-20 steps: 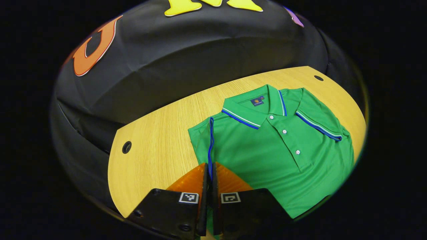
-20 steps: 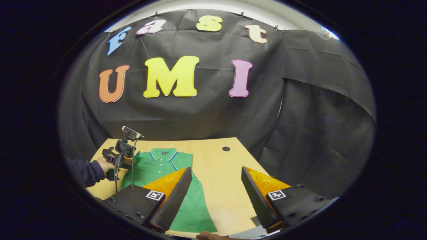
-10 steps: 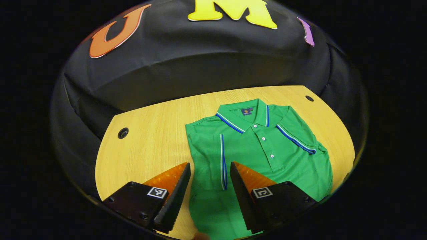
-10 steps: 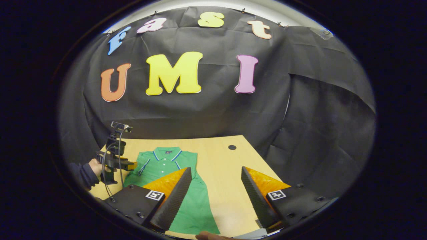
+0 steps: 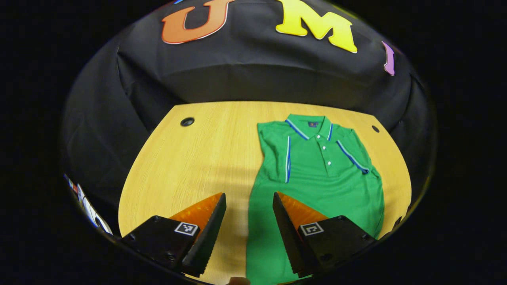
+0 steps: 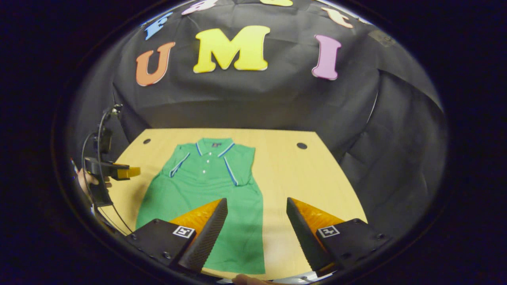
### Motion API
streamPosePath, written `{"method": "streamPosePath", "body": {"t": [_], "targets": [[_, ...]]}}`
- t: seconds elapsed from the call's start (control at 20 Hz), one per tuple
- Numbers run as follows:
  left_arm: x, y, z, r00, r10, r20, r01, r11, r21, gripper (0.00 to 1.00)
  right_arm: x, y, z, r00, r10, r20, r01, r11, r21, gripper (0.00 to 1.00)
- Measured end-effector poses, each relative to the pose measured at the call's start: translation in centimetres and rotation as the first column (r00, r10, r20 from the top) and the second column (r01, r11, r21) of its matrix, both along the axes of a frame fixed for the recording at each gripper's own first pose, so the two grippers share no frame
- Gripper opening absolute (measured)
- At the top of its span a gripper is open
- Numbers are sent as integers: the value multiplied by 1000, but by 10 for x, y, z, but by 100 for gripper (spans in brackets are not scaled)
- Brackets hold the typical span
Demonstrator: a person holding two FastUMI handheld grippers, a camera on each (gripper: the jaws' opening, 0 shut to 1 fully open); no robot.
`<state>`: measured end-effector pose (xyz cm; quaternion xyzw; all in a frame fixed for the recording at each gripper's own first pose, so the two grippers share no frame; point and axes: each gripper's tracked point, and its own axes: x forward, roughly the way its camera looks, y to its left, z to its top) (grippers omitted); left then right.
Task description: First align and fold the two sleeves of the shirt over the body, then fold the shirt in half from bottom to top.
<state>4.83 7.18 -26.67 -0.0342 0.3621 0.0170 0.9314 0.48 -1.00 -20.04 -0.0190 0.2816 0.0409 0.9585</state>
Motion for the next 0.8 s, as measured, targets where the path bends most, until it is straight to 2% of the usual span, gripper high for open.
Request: {"method": "streamPosePath", "body": {"t": [0.1,0.15,0.2,0.45,0.6,0.65,0.75,0.8], "targets": [[-32,-6,-25,997,-11,-75,7,999,-54,78,-4,1,-35,996,-3,-90,5,1000,14,96],[-47,-5,-39,994,-11,-111,4,998,-63,79,-7,-1,-53,990,-12,-140,15,1000,21,92],[-61,-4,-48,990,-11,-140,2,998,-66,79,-13,-3,-70,981,-21,-194,27,999,28,96],[-135,-20,-79,955,-70,-290,43,994,-100,80,-58,-11,-144,899,-50,-434,66,998,21,96],[-171,-22,-92,923,-90,-374,63,995,-82,80,-80,-15,-158,870,-40,-492,52,999,12,96],[-181,-23,-95,911,-85,-404,56,995,-82,80,-85,-16,-161,864,-39,-502,47,999,4,92],[-197,-29,-99,887,-76,-455,29,994,-108,80,-90,-13,-163,857,-26,-514,33,999,5,92],[-204,-31,-100,876,-75,-477,23,993,-113,80,-92,-13,-165,855,-22,-519,24,1000,-2,96]]}}
